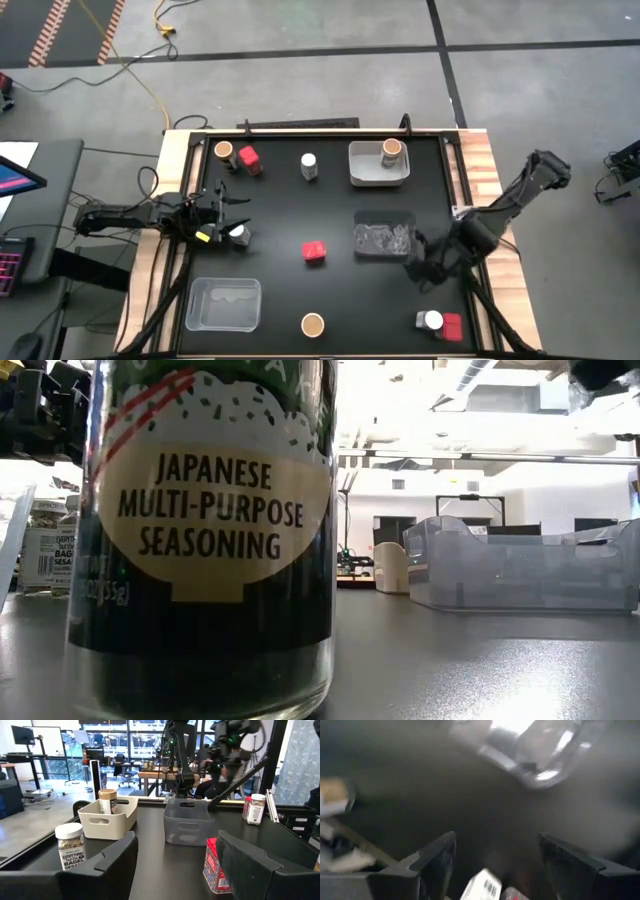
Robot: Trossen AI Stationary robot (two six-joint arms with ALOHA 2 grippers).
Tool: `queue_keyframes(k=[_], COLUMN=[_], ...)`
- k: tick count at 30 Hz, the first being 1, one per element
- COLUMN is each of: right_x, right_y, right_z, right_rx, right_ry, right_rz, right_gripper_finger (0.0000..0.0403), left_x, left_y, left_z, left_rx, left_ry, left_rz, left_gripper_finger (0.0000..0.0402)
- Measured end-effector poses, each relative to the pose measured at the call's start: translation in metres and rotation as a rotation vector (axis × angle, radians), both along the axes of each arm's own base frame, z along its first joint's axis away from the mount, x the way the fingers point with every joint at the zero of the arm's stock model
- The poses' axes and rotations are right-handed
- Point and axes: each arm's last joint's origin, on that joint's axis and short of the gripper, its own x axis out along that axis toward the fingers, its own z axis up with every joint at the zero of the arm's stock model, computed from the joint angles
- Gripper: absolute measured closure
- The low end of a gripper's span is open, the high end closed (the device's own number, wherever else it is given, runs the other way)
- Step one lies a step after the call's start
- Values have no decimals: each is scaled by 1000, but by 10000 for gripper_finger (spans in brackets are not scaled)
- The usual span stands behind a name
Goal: Sort spices by type
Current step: Put the bottom right white spice bottle in the black bin
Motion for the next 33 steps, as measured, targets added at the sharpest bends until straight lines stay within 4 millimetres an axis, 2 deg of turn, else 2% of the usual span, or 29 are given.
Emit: queue_keyframes(k=[5, 12, 18, 24, 33], right_x=[-3, -1, 4, 0, -6], right_y=[23, 53, 81, 98, 109], right_z=[3, 21, 12, 2, -3], right_rx=[7, -68, -171, -184, -192], right_ry=[-38, -33, -1, 3, -8], right_rz=[151, 399, 654, 736, 811], right_gripper_finger=[97, 97, 97, 97, 97], left_x=[0, 0, 0, 0, 0], left_y=[0, 0, 0, 0, 0], left_z=[0, 0, 0, 0, 0], left_rx=[0, 0, 0, 0, 0], left_ry=[0, 0, 0, 0, 0], left_rz=[0, 0, 0, 0, 0], left_gripper_finger=[146, 146, 146, 146, 146])
